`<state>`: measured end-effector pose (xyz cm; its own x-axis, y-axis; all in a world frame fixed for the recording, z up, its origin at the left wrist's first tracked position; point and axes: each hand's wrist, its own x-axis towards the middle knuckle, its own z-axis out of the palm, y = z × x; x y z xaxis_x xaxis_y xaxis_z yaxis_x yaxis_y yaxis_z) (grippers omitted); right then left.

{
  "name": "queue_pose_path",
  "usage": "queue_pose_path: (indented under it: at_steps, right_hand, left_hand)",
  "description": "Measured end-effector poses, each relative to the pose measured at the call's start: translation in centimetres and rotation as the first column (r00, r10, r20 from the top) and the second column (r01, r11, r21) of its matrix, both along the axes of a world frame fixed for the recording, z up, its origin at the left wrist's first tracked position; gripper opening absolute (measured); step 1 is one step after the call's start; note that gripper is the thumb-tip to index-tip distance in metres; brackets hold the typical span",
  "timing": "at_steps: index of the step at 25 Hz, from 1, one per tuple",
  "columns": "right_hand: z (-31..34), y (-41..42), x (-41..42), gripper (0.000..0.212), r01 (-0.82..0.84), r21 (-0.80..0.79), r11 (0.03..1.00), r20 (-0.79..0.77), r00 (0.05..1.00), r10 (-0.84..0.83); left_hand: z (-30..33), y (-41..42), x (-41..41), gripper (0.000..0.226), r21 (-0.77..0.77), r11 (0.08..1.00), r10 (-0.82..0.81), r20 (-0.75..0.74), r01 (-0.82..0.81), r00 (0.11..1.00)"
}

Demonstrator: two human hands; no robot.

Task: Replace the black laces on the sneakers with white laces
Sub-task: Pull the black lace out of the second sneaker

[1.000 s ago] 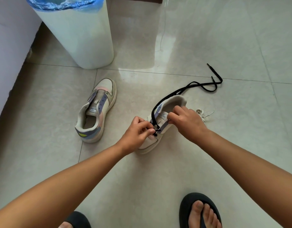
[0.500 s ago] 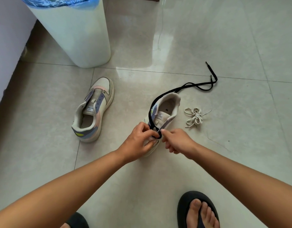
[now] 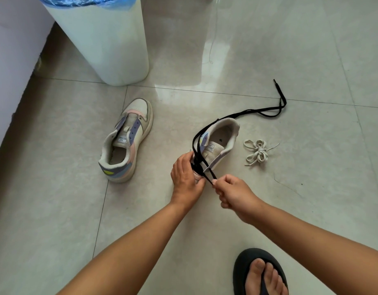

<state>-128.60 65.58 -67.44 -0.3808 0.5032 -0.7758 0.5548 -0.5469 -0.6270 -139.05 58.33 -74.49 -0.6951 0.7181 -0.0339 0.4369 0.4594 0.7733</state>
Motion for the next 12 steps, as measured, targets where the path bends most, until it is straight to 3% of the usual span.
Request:
queue_pose_path:
  at_steps: [2, 3, 5, 6, 8, 10, 12]
  right_hand:
    - [0.4, -0.8, -0.5, 0.018, 0.052, -0.155, 0.987, 0.004, 0.999, -0.052]
    - [0.3, -0.5, -1.0, 0.016, 0.004, -0.112, 0.994, 0.048, 0.999, 0.001]
    - [-0.2, 1.1, -2.0, 0.015, -0.193, 0.183, 0.964, 0.18, 0.971, 0.16]
    - [-0.3, 2.1, -2.4, 0.015, -0.322, 0.34, 0.884, 0.256, 0.936, 0.242]
    - [-0.6, 3.3, -2.4, 0.02, -0.478, 0.458, 0.749, 0.319, 0.875, 0.363]
    - [-0.9, 3.1, -1.6, 0.025, -0.567, 0.431, 0.702, 0.338, 0.822, 0.458]
    - [-1.0, 1.9, -0.1, 0.027, -0.576, 0.333, 0.746, 0.293, 0.816, 0.499]
  left_hand:
    - [0.2, 0.0, 0.0, 0.07, 0.001, 1.0, -0.013, -0.017, 0.013, 1.0]
    - [0.3, 0.0, -0.1, 0.07, 0.006, 1.0, -0.024, -0.03, 0.025, 0.999]
    - [0.1, 0.1, -0.1, 0.067, 0.021, 0.999, -0.029, -0.077, 0.031, 0.997]
    - [-0.1, 0.0, -0.1, 0.066, 0.022, 0.999, -0.027, -0.093, 0.03, 0.995]
    - [-0.2, 0.0, 0.0, 0.064, 0.02, 0.999, -0.028, -0.106, 0.03, 0.994]
    - [-0.2, 0.4, 0.1, 0.067, 0.033, 0.999, -0.009, -0.106, 0.013, 0.994]
    - [0.1, 0.8, -0.2, 0.07, 0.006, 1.0, 0.014, -0.043, -0.014, 0.999]
